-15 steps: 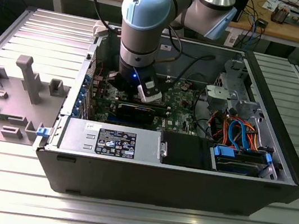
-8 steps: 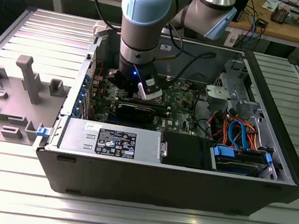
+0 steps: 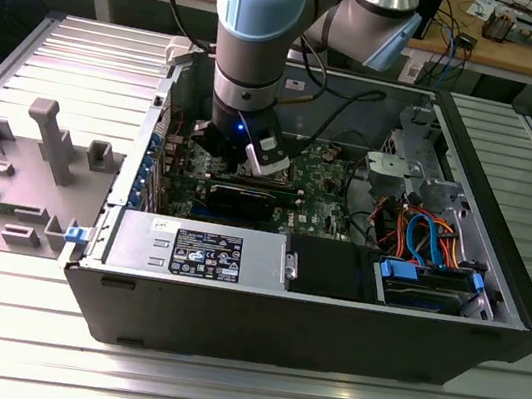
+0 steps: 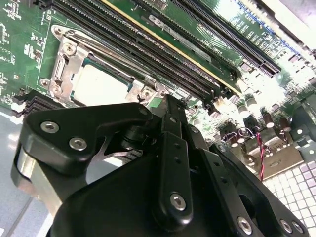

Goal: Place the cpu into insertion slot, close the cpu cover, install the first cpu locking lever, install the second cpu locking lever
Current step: 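Install the second cpu locking lever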

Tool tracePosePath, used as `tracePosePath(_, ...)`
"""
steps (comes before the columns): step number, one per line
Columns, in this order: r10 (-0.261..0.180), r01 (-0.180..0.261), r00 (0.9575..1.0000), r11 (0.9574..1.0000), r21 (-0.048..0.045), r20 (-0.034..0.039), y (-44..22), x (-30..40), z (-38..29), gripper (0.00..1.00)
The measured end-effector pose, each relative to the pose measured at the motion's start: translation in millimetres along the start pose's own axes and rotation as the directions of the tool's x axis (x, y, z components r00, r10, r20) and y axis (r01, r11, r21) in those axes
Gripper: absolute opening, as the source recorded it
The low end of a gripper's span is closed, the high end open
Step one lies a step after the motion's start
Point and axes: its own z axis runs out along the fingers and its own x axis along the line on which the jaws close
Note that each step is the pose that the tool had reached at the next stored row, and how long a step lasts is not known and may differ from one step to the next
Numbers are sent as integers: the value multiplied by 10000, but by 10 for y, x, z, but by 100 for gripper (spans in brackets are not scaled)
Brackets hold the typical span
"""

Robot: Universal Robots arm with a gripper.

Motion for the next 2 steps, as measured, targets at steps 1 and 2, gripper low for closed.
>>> tracePosePath(1, 0, 0, 10000, 10000, 0, 0, 0, 0, 0, 11)
tracePosePath(2, 0, 0, 10000, 10000, 0, 0, 0, 0, 0, 11)
